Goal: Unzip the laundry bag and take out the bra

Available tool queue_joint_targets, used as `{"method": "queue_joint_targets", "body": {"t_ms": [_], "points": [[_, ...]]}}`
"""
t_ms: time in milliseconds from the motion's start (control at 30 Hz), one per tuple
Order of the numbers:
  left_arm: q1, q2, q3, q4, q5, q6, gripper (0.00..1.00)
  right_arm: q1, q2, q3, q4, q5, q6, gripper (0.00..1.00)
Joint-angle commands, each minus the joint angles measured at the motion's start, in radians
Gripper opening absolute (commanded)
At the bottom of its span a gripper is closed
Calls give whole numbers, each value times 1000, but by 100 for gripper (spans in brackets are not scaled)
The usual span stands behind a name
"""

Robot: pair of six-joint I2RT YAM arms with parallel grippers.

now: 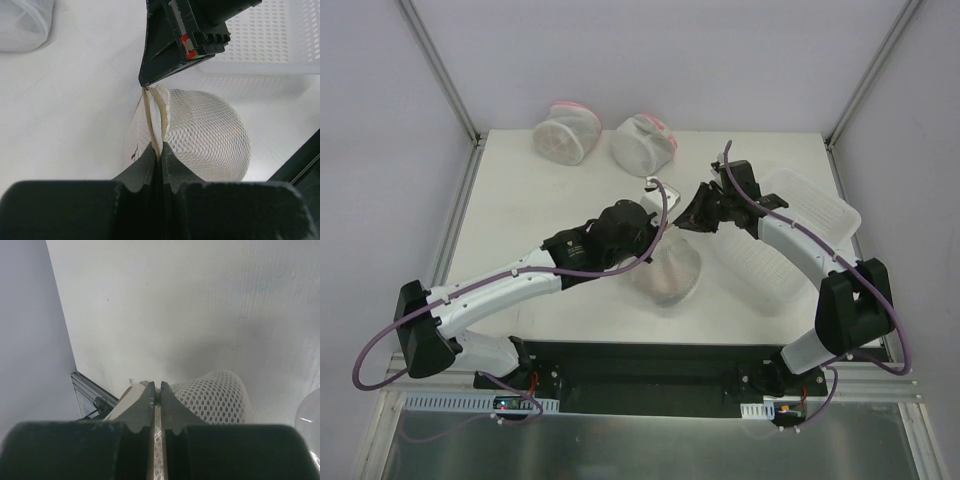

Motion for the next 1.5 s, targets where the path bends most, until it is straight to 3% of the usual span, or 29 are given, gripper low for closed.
{"method": "queue_joint_targets", "body": {"t_ms": [0,100,133,167,267,400,633,800,967,1033,1067,1133,1200,1467], "points": [[15,-115,53,41,15,40,0,-24,2,49,13,100,-30,1],[26,-113,82,12,34,55,0,-23,-7,70,0,85,-45,4],[27,-106,105,0,34,60,0,-24,-10,80,-19,83,-51,11],[29,-99,120,-15,31,72,0,-24,-15,87,-32,86,-60,29],[27,-28,195,-112,12,83,0,-23,-59,118,-118,152,-108,64],[27,30,238,-163,25,58,0,-27,-190,104,-196,284,-163,80],[23,222,346,-224,-44,-38,0,-64,-409,-20,-270,444,-159,81],[-8,412,451,-313,-254,-54,0,-75,-566,-124,-310,528,-136,81],[-16,472,536,-330,-203,-86,1,-77,-636,-147,-363,563,-134,81],[-14,470,556,-328,-160,-93,26,-77,-652,-147,-377,572,-139,81],[-13,464,557,-328,-144,-97,58,-77,-655,-144,-379,573,-140,81],[-5,454,554,-328,-109,-97,79,-75,-661,-141,-385,573,-143,81],[20,428,539,-328,-83,-107,86,-77,-665,-141,-388,574,-143,81],[92,280,370,-325,46,-132,84,-77,-676,-158,-386,568,-137,81]]}}
